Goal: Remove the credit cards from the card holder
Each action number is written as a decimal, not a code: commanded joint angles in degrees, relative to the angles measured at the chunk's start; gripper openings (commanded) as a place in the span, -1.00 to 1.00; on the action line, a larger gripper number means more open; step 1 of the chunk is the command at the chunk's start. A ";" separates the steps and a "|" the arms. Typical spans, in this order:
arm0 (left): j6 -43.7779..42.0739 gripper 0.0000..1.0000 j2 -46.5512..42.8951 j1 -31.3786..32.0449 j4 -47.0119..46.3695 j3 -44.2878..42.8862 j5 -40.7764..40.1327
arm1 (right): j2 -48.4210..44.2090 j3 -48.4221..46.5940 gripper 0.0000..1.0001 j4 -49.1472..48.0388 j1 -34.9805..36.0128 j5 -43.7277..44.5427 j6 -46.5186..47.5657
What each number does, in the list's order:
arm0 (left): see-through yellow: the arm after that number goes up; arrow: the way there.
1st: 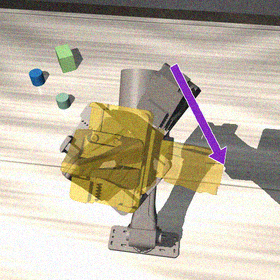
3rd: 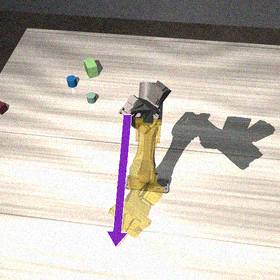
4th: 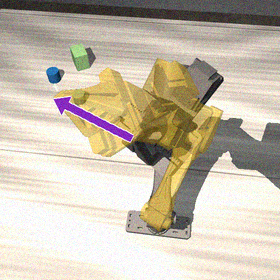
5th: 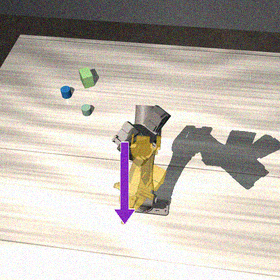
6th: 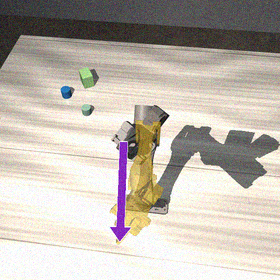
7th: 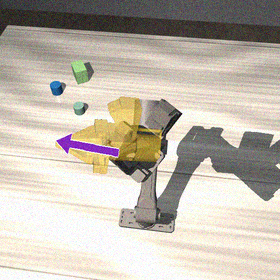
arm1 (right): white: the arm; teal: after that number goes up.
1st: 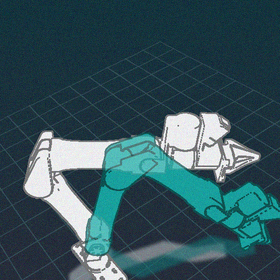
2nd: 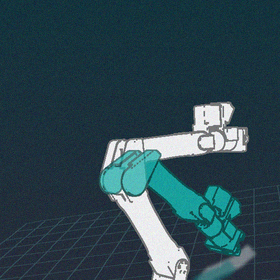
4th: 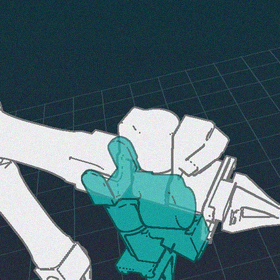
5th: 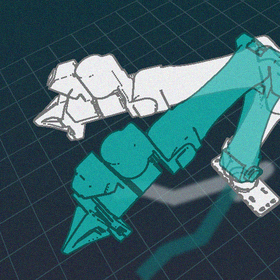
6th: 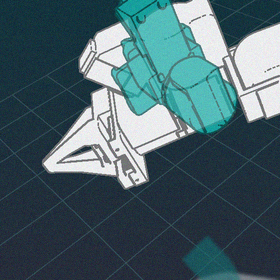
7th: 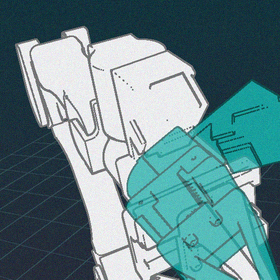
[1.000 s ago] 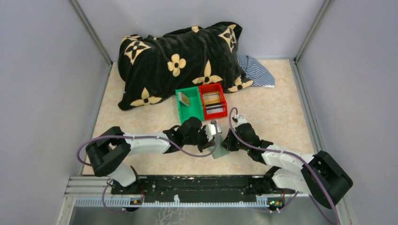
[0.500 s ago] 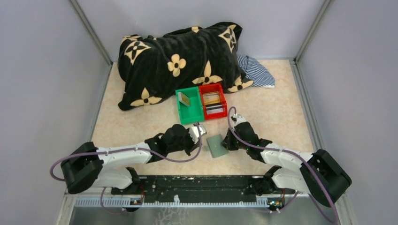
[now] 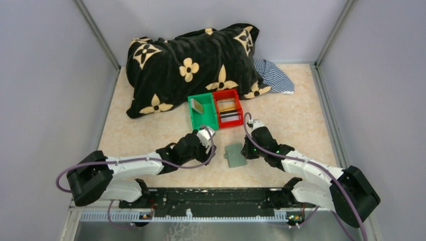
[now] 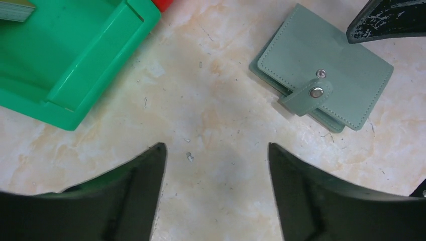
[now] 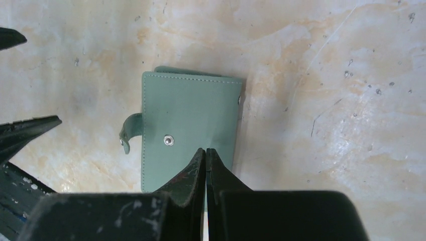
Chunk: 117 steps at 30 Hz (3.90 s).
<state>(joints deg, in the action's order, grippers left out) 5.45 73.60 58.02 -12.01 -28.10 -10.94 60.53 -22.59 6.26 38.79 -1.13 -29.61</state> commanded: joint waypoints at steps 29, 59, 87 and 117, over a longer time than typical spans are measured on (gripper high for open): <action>18.80 0.88 -9.13 0.08 -1.89 -3.22 -0.98 | 11.20 -10.77 -1.00 -3.58 7.80 2.18 2.32; 26.98 0.93 -6.76 0.05 2.18 -2.98 -1.88 | 22.77 -11.16 -1.00 -11.01 16.26 4.34 -0.99; 40.96 0.41 -1.82 0.78 -14.67 4.98 11.11 | 22.16 -8.99 -1.00 -11.62 16.23 5.39 -2.85; 53.23 0.27 24.56 0.78 -80.63 22.26 9.53 | 18.49 -7.18 -1.00 -10.02 16.22 5.34 -4.13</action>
<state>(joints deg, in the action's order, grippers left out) 60.58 94.91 58.52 -85.14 -3.77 2.04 81.36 -30.37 -5.91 54.48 4.43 -33.61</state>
